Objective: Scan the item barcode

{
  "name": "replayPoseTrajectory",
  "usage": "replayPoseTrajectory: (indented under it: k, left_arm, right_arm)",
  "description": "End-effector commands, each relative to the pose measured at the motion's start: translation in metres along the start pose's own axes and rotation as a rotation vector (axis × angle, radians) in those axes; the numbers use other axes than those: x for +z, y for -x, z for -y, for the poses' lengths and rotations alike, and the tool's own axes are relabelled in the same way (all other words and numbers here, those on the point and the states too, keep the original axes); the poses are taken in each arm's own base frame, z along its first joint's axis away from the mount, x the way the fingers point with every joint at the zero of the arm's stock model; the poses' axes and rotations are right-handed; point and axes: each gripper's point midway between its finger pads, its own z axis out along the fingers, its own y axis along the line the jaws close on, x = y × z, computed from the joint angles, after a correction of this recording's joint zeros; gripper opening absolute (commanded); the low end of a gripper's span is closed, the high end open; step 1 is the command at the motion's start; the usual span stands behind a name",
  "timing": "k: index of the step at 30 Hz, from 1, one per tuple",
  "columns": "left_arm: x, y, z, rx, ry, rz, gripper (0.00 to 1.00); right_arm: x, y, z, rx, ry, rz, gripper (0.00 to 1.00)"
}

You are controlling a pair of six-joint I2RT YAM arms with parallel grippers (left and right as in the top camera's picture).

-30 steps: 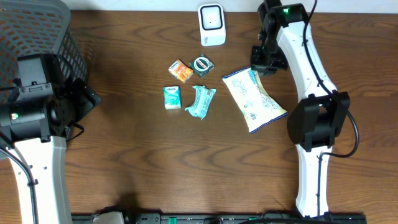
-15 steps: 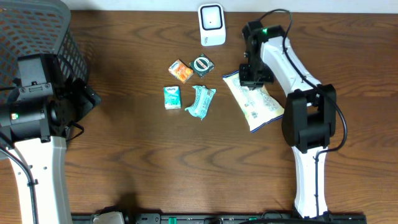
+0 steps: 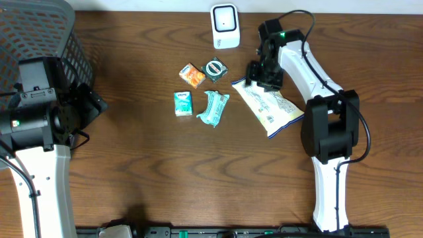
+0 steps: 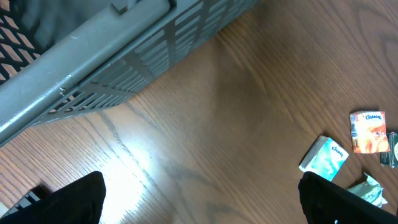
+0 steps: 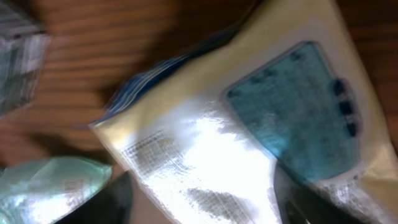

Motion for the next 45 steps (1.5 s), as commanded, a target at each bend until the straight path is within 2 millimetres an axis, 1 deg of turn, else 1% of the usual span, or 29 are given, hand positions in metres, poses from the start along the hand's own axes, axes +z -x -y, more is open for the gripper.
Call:
replayPoseTrajectory:
  k: [1,2,4,5,7,9,11,12,13,18,26,27,29,32,36,40,41,43,45]
  left_arm:
    - [0.0,0.001,-0.001,-0.012,0.004,0.003,0.97]
    - [0.0,0.001,-0.001,-0.012,0.004,0.003,0.98]
    - [0.0,0.001,-0.001,-0.012,0.004,0.003,0.98]
    - [0.0,0.001,-0.001,-0.012,0.004,0.003,0.98]
    - [0.0,0.001,-0.001,-0.012,0.004,0.003,0.98]
    - [0.0,0.001,-0.001,-0.012,0.004,0.003,0.98]
    - [0.0,0.001,-0.001,-0.012,0.004,0.003,0.98]
    - [0.0,0.001,-0.001,-0.012,0.004,0.003,0.97]
    - [0.0,0.001,-0.001,-0.012,0.004,0.003,0.98]
    - [0.0,0.001,-0.001,-0.012,0.004,0.003,0.98]
    - [0.0,0.001,-0.001,-0.012,0.004,0.003,0.98]
    - [0.0,0.001,-0.001,-0.012,0.004,0.003,0.98]
    - [0.0,0.001,-0.001,-0.012,0.004,0.003,0.97]
    - [0.0,0.001,-0.001,-0.012,0.004,0.003,0.97]
    - [0.0,0.001,-0.001,-0.012,0.003,0.003,0.98]
    - [0.0,0.001,-0.001,-0.012,0.003,0.003,0.98]
    - [0.0,0.001,-0.001,-0.012,0.004,0.003,0.97]
    - [0.0,0.001,-0.001,-0.012,0.004,0.003,0.98]
    - [0.0,0.001,-0.001,-0.012,0.004,0.003,0.98]
  right_arm:
    - [-0.026,0.009,-0.021,-0.014,0.06,0.025,0.88]
    - [-0.035,0.01,-0.017,-0.026,0.037,0.033,0.91]
    - [-0.053,0.01,-0.007,-0.055,-0.019,0.039,0.92]
    - [-0.065,0.007,0.001,-0.077,-0.058,0.031,0.92]
    - [-0.078,-0.001,0.015,-0.109,-0.121,0.003,0.91]
    - [-0.086,-0.012,0.036,-0.108,-0.223,-0.04,0.87]
    - [-0.091,-0.023,0.054,-0.104,-0.32,-0.082,0.77]
    - [-0.091,-0.028,0.062,-0.104,-0.361,-0.102,0.74]
    - [-0.09,-0.033,0.069,-0.104,-0.392,-0.128,0.73]
    - [-0.072,-0.051,0.078,-0.115,-0.419,-0.22,0.69]
    - [-0.038,-0.085,0.1,-0.105,-0.465,-0.374,0.7]
    - [-0.033,-0.091,0.101,-0.104,-0.454,-0.399,0.7]
    - [-0.025,-0.101,0.094,-0.132,-0.397,-0.445,0.69]
    - [-0.013,-0.115,0.075,-0.17,-0.264,-0.502,0.71]
    - [-0.006,-0.127,0.043,-0.207,-0.124,-0.534,0.75]
    - [-0.003,-0.129,0.018,-0.239,-0.068,-0.513,0.83]
    - [-0.005,-0.128,0.008,-0.243,-0.031,-0.506,0.83]
    - [-0.008,-0.126,-0.003,-0.249,0.005,-0.494,0.84]
    - [-0.013,-0.12,-0.009,-0.265,0.01,-0.463,0.85]
